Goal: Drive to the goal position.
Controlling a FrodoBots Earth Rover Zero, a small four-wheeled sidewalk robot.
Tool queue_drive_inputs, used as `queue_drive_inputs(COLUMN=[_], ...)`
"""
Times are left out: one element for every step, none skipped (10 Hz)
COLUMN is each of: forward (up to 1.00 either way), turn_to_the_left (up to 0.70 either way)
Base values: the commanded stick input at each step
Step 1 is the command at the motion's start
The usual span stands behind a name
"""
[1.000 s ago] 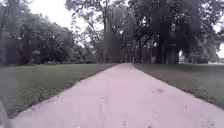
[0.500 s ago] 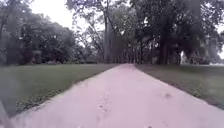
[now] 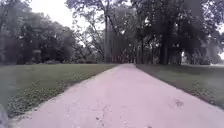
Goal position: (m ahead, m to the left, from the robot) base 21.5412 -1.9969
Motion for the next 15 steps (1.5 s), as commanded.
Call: queue_drive_inputs(forward=[0.70, 0.70, 0.70, 0.70, 0.70, 0.70, 0.70, 0.70, 0.70, 0.70, 0.70, 0.70, 0.70, 0.70, 0.70], turn_to_the_left=[0.00, 0.00, 0.00, 0.00, 0.00, 0.00, -0.01, -0.01, 0.00, 0.00, 0.00, 0.00, 0.00, 0.00, 0.00])
